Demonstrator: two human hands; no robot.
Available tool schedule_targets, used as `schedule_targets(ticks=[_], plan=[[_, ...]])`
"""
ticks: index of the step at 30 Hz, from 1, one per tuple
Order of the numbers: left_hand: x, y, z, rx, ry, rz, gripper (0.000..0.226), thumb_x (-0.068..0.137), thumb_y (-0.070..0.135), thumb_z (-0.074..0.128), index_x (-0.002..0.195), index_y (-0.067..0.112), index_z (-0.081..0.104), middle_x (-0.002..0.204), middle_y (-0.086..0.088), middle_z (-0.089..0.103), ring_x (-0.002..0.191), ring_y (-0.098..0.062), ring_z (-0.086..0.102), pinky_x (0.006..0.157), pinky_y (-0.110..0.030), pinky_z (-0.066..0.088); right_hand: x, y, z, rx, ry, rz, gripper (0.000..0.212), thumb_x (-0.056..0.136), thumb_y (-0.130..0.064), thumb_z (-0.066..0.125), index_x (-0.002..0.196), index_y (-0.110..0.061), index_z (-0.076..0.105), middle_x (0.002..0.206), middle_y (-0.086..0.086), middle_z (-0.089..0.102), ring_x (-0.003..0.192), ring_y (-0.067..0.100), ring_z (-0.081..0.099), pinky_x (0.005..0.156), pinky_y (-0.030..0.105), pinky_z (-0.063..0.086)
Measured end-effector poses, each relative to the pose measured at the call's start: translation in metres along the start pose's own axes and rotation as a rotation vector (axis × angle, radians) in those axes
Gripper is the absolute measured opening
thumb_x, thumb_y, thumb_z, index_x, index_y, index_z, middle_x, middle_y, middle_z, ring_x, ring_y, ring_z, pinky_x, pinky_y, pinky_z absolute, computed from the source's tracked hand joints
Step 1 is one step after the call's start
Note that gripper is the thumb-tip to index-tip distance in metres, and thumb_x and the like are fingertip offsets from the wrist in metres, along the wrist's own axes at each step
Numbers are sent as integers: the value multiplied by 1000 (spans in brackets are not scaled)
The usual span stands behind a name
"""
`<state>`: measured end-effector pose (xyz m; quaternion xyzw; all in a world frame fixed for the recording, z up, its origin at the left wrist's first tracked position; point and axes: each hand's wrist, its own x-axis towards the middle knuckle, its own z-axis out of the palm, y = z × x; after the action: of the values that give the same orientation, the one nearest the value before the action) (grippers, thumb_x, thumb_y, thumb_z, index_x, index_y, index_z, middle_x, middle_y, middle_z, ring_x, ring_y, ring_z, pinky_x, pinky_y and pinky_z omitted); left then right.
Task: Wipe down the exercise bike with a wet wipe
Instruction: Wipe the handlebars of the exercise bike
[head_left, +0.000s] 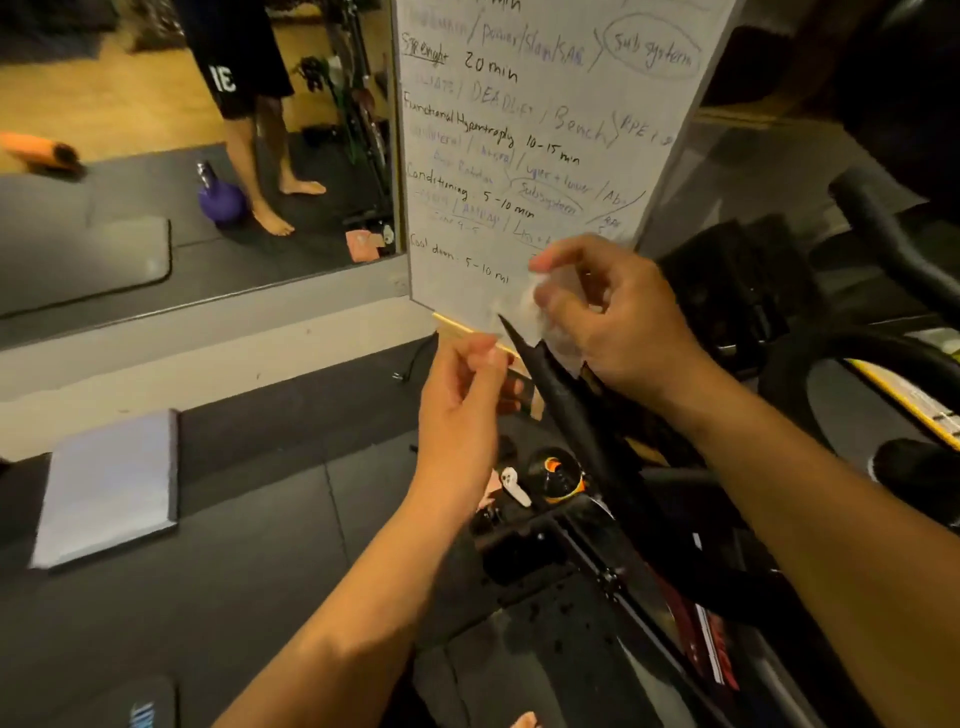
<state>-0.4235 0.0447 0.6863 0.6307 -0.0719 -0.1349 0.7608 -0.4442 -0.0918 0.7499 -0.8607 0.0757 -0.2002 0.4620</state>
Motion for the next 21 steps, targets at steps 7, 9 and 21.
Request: schedule_targets(ticks=[7,9,21], plan=[[6,24,-17,-350,-189,-353,42,104,25,44,132,-4,54,107,-16,67,97,-26,64,74,-30,55,-45,-29,16,345,-308,62,16,88,-2,66,94,-16,72,92,13,73,90,26,70,87,43,57],[9,23,-21,-487,-253,-396,40,103,17,46,132,-10,49,100,-16,63,90,-25,62,70,-29,56,-56,-34,5,355,-351,84,15,87,-1,66,92,-14,71,88,-1,74,88,11,71,84,28,57],[39,6,9,2,297,-35,17,102,22,48,86,19,54,80,-3,52,73,-17,48,68,-39,42,7,12,1,-28,147,161,2,91,-27,67,93,-27,66,87,-12,64,83,-4,60,72,13,48]])
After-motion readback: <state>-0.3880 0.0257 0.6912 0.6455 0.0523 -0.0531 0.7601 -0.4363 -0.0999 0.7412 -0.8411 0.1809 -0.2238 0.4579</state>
